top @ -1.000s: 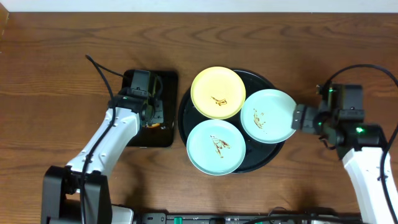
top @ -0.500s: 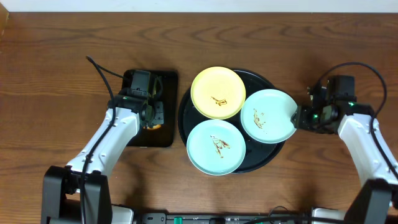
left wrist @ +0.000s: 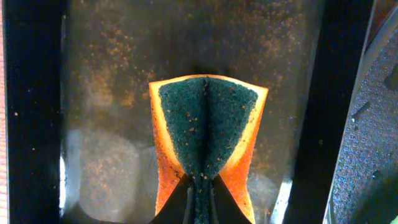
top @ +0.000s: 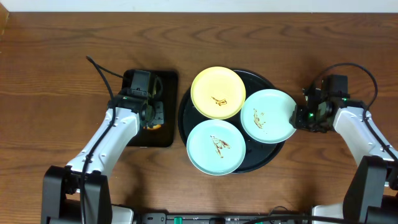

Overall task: Clean dirty plates on tray and stack at the side
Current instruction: 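Grip the rim of the right blue plate with the right gripper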

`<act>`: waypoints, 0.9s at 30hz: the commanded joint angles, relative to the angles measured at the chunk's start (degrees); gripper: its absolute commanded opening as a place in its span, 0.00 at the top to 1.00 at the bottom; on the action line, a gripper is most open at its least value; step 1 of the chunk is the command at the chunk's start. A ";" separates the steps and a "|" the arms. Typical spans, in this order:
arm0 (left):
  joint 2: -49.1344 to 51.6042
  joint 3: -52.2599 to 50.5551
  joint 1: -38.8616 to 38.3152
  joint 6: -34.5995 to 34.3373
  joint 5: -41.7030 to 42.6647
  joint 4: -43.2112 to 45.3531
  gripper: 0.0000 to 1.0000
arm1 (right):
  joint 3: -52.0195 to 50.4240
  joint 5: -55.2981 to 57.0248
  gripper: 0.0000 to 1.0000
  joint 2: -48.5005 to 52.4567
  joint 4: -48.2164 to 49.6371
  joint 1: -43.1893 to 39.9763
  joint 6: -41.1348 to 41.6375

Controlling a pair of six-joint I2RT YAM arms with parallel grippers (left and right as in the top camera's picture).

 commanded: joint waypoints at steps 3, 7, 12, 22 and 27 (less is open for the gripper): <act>-0.48 1.18 -0.02 -0.59 0.57 -0.13 0.92 | 0.33 -0.28 0.86 0.28 0.31 -0.26 -0.33; -0.48 1.18 -0.02 -0.59 0.57 -0.11 0.92 | -0.15 -0.20 0.87 0.39 0.57 -0.26 -0.33; -0.48 1.18 -0.02 -0.59 0.57 -0.11 0.92 | -0.31 -0.17 0.90 0.39 0.52 -0.26 -0.33; -0.48 1.18 -0.02 -0.59 0.57 -0.13 0.92 | -1.81 2.64 0.99 0.39 -0.04 -0.26 -0.33; -1.97 1.18 -0.02 -0.57 0.59 -0.17 0.92 | -1.81 2.58 0.99 0.39 -0.26 -0.26 -0.31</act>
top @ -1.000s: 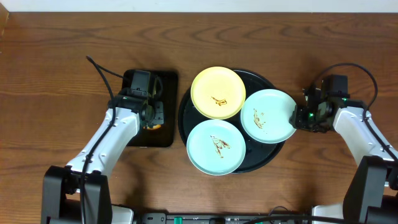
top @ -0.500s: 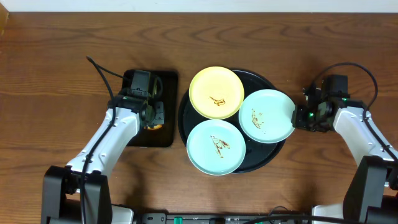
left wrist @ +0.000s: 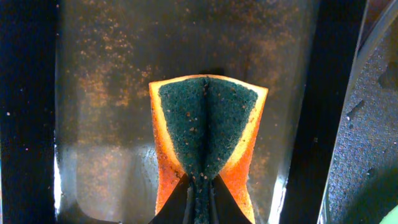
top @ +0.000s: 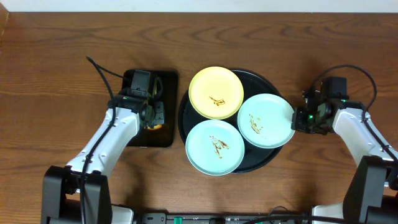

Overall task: Clean dirty plates on tray and stack at the side
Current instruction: 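Grip the rim of the right blue plate with the right gripper, then lift the sponge with the left gripper toward the plates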

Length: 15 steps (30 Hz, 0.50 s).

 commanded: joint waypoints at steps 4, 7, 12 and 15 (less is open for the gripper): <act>-5.88 1.18 -0.02 -0.55 -0.02 -0.15 0.92 | -0.81 1.31 0.99 0.37 -0.33 -0.26 -0.24; -9.11 1.18 -0.02 -0.52 2.47 -0.02 0.92 | -0.81 1.29 0.99 0.37 -0.48 -0.26 -0.26; -12.15 1.18 -0.04 -0.52 12.20 2.25 0.92 | -0.81 1.29 0.99 0.37 -0.46 -0.26 -0.26; -12.26 1.18 -0.07 -0.52 14.16 3.04 0.93 | -0.81 1.29 0.99 0.37 -0.50 -0.26 -0.26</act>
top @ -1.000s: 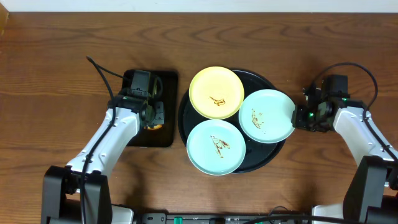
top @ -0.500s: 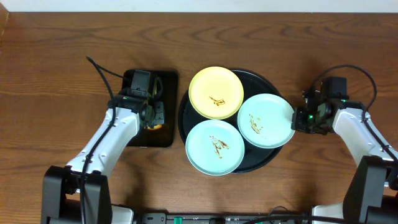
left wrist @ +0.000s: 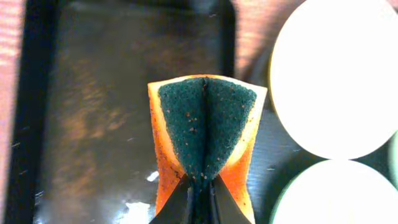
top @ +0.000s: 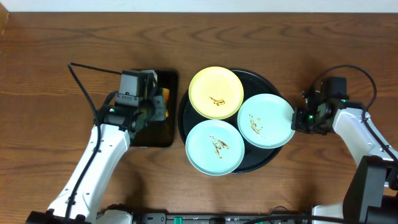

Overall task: Clean dirty plates on tray and stack at the side
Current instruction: 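Lift the sponge with the left gripper toward the plates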

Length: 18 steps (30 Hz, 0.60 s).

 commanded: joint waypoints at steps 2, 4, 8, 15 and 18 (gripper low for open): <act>-0.35 1.16 -0.07 -0.46 5.14 0.61 0.93 | -0.81 1.25 0.99 0.39 -0.33 -0.26 -0.31; -0.35 1.16 -0.07 0.24 5.14 1.42 0.93 | -0.81 1.25 0.99 0.39 -0.33 -0.26 -0.28; -0.35 1.16 -0.07 3.23 5.14 4.13 0.93 | -0.81 1.25 0.99 0.39 -0.35 -0.26 -0.31; -0.46 1.16 0.20 8.59 5.11 7.87 0.93 | -0.81 1.25 0.99 0.39 -0.33 -0.26 -0.33; -0.46 1.16 0.20 10.62 5.11 9.22 0.92 | -0.81 1.25 0.99 0.39 -0.31 -0.26 -0.31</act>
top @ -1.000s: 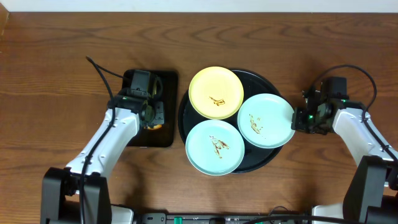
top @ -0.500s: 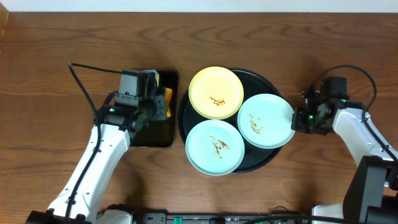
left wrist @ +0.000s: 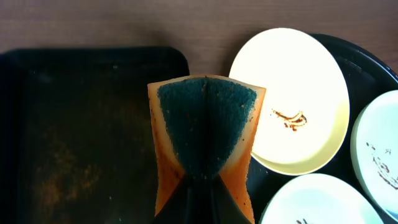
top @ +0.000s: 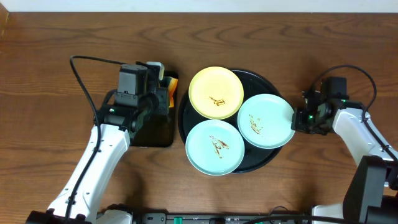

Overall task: Clean dirty plates on tray and stack at the side
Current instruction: 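Lift the sponge with the left gripper toward the plates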

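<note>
A round black tray (top: 268, 79) carries three dirty plates: a yellow one (top: 216, 92) at the back and two pale green ones, one in front (top: 215, 146) and one to the right (top: 267, 120). My left gripper (left wrist: 202, 202) is shut on an orange sponge with a dark green scouring face (left wrist: 205, 130), folded between the jaws and held high over the right edge of the small black tray (left wrist: 68, 124). The yellow plate (left wrist: 292, 99) shows a brown smear. My right gripper (top: 302, 118) sits at the rim of the right green plate; its jaws are too small to read.
The small black rectangular tray (top: 144, 134) lies left of the round tray, under my left arm. Cables loop off both arms. Brown wooden tabletop (top: 50, 93) surrounds everything.
My left gripper with the sponge has shifted right and towards the back, and now sits higher, with more of the yellow plate in view. The right arm and plates are unmoved.
My left gripper was shut on the sponge low inside the small black tray, while the right green plate lay further right. Then that plate sat slightly left. Then the sponge was lifted above the tray, and now hangs by the tray's right edge.
</note>
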`<act>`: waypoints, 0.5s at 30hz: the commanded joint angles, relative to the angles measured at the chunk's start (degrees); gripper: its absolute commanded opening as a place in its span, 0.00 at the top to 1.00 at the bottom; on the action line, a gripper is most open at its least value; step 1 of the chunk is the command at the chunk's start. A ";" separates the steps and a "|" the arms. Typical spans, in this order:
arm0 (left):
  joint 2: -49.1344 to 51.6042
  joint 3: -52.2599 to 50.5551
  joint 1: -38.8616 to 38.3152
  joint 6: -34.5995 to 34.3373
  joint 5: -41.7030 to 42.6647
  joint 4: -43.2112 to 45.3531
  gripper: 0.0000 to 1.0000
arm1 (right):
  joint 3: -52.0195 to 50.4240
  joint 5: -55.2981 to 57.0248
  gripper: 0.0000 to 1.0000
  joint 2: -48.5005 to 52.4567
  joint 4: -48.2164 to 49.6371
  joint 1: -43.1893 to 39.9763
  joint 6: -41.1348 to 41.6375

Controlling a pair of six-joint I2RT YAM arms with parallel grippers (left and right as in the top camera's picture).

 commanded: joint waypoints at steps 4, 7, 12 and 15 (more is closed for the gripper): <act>-0.50 1.16 0.17 4.57 0.48 2.91 0.93 | -0.81 1.25 0.99 0.39 -0.22 -0.26 -0.28; -0.50 1.16 0.17 5.90 0.48 3.76 0.93 | -0.81 1.25 0.99 0.39 -0.26 -0.26 -0.28; -0.50 1.16 0.17 5.88 0.48 4.13 0.93 | -0.81 1.25 0.99 0.39 -0.28 -0.26 -0.28; -0.50 1.16 0.17 5.88 0.48 4.13 0.93 | -0.81 1.25 0.99 0.39 -0.24 -0.26 -0.28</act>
